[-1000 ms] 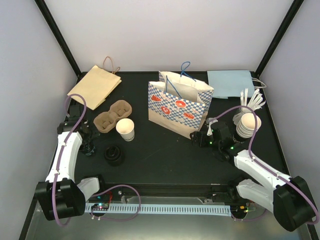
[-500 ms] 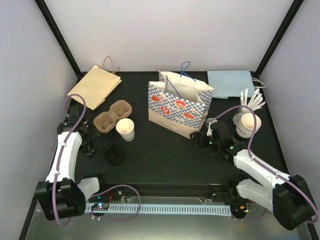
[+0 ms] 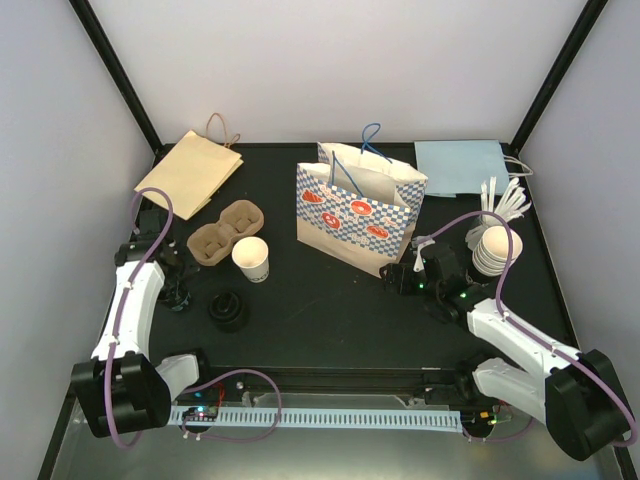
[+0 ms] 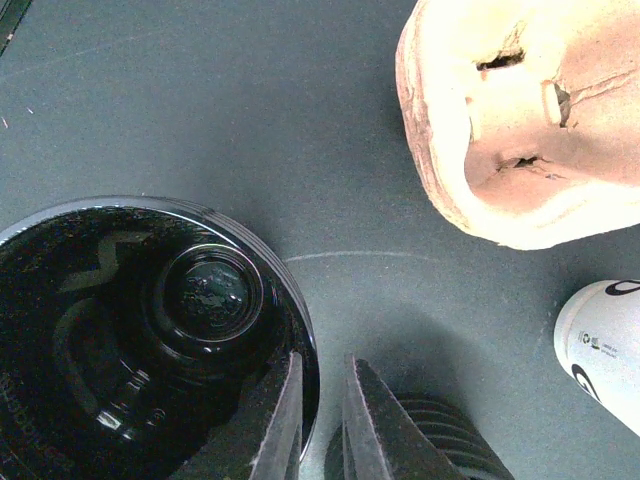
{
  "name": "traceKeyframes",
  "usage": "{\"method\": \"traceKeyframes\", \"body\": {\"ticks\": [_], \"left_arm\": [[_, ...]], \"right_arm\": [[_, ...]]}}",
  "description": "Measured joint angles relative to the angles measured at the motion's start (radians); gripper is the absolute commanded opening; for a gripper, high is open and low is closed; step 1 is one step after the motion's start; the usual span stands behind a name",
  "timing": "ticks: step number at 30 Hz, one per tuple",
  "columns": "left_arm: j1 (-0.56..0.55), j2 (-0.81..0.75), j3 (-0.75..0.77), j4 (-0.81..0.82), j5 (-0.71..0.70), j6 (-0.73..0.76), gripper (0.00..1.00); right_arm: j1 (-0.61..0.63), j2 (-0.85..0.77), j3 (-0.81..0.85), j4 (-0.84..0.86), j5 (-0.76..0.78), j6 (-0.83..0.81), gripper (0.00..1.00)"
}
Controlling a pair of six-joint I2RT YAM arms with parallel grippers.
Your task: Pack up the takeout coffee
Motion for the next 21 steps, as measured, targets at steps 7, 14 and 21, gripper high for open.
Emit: {"method": "traceKeyframes", "body": {"ticks": [7, 14, 21], "left_arm": [[0.001, 0.003, 0.000, 0.000, 0.000, 0.000, 0.05], [0.004, 0.002, 0.000, 0.000, -0.001, 0.000, 0.02], [0.005, -0.009, 0.000, -0.003, -0.008, -0.001, 0.02]], "right_arm": [[0.000, 0.000, 0.000, 0.000, 0.000, 0.000, 1.00], [0.000, 0.000, 0.000, 0.000, 0.000, 0.000, 1.00], [0.000, 0.000, 0.000, 0.000, 0.000, 0.000, 1.00]]}}
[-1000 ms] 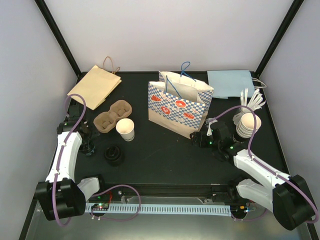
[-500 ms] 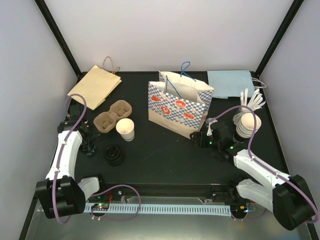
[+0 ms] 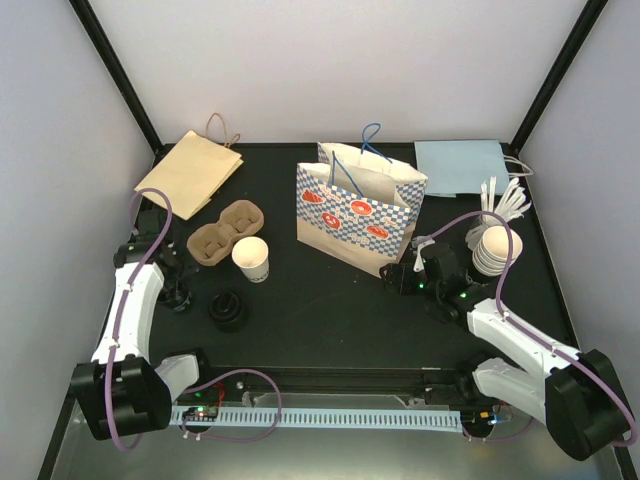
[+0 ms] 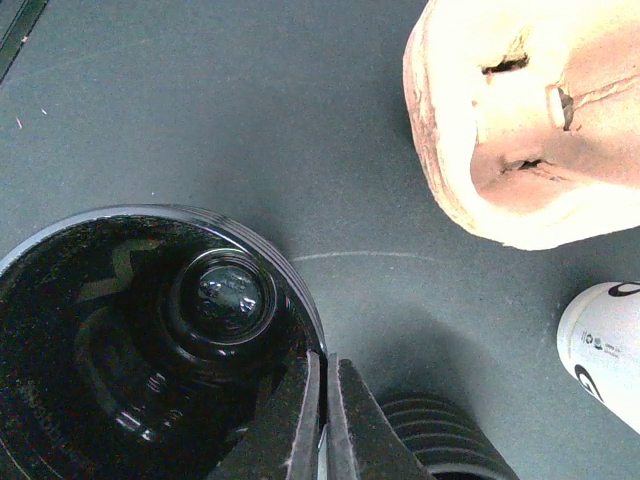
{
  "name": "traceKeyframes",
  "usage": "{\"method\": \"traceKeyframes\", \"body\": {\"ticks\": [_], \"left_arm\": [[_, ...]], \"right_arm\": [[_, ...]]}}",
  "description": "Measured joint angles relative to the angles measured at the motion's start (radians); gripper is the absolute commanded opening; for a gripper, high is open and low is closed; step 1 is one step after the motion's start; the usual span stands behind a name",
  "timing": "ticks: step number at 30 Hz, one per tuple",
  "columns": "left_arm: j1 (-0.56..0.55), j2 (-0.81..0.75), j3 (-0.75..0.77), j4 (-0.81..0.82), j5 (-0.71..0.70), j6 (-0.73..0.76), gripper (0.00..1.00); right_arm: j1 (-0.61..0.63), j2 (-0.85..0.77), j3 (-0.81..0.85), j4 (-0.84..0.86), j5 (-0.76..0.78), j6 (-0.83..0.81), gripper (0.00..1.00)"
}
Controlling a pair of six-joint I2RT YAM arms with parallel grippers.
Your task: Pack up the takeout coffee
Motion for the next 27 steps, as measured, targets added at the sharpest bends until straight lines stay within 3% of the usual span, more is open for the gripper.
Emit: {"method": "traceKeyframes", "body": {"ticks": [27], "left_arm": [[-0.029, -0.030, 0.070, -0.096, -0.003, -0.029, 0.02]], "right_arm": [[0.000, 0.009, 0.000, 0.000, -0.006, 0.000, 1.00]]}}
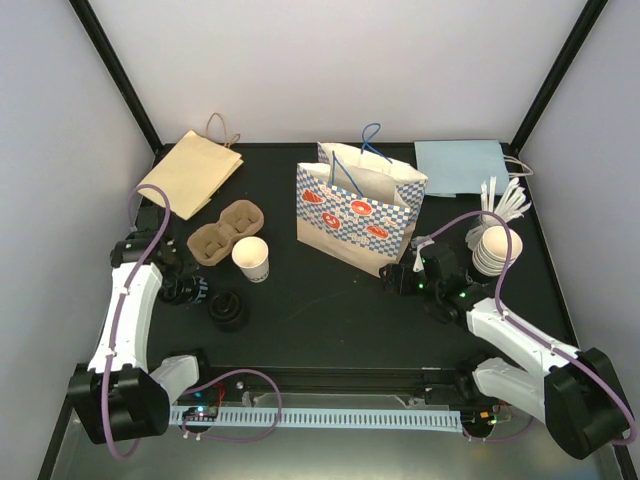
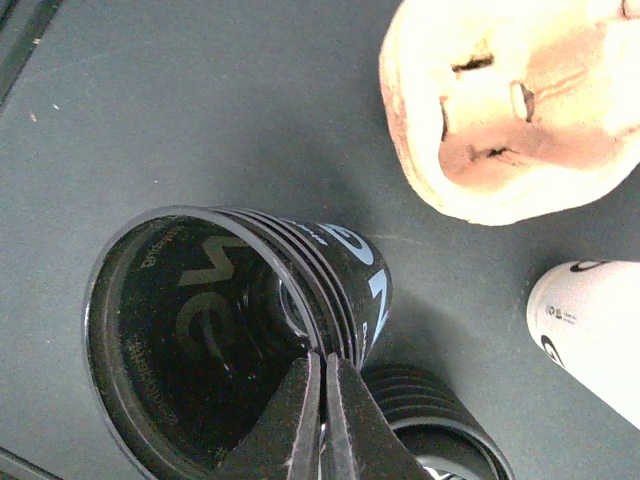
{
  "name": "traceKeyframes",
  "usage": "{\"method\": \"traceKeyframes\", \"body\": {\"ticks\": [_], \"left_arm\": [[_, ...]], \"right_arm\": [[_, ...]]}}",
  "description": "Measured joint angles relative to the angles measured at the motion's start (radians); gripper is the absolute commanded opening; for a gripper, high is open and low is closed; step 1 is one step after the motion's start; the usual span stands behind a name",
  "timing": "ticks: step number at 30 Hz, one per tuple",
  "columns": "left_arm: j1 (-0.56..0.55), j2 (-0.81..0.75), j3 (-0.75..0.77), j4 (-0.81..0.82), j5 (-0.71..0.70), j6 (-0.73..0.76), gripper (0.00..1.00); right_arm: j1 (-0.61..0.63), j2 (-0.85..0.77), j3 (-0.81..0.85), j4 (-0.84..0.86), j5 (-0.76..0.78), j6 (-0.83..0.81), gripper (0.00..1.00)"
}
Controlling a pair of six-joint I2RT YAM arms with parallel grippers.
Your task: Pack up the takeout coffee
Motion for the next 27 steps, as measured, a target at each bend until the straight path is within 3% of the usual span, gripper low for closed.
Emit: {"method": "traceKeyframes", "body": {"ticks": [6, 27], "left_arm": [[-0.061, 0.036, 0.007, -0.003, -0.013, -0.002, 0.02], [-0.287, 0.179, 0.209, -0.181, -0.349, -0.109, 0.02]], "right_arm": [[0.000, 0.005, 0.000, 0.000, 0.000, 0.000, 1.00], [0.000, 0.006, 0.001, 0.000, 0.000, 0.000, 1.00]]}}
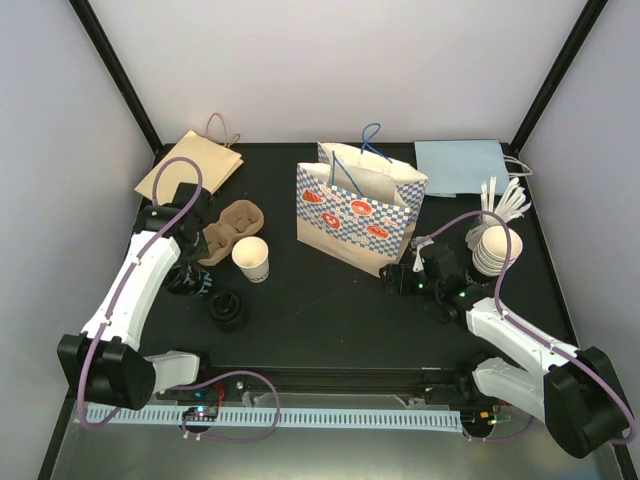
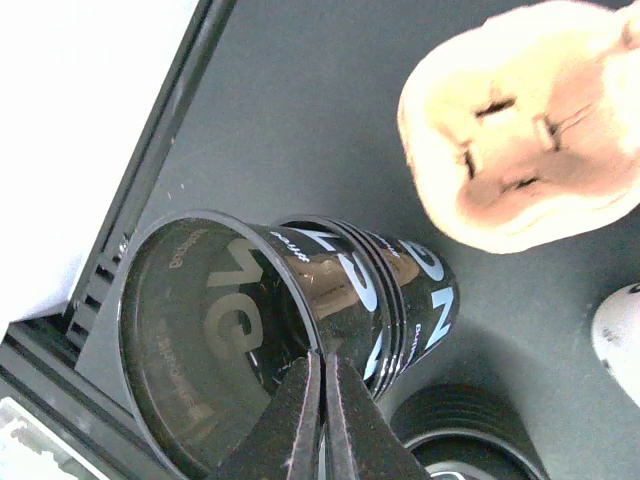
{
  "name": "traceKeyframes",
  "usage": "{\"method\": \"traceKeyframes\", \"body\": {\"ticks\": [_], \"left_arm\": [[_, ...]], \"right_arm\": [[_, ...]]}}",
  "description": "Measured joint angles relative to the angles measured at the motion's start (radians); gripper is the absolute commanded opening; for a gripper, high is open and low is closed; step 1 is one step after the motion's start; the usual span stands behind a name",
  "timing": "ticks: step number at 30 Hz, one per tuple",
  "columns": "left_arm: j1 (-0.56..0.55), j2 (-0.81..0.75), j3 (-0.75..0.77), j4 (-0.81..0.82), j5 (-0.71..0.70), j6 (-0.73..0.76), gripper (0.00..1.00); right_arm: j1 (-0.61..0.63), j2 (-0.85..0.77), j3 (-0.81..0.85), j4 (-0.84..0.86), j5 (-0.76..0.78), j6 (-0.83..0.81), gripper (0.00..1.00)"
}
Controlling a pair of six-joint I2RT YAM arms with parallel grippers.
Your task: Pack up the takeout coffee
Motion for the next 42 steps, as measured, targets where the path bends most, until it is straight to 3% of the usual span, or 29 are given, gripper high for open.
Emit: {"method": "traceKeyframes", "body": {"ticks": [38, 42], "left_arm": [[-0.105, -0.029, 0.267, -0.063, 0.110, 0.004, 0.01], [-0.134, -0.071, 0.285, -0.051, 0.170, 0.050, 0.02]], "right_arm": [[0.000, 0.000, 0.001, 0.000, 0.000, 0.000, 1.00], [0.000, 0.001, 0.001, 0.000, 0.000, 0.000, 1.00]]}}
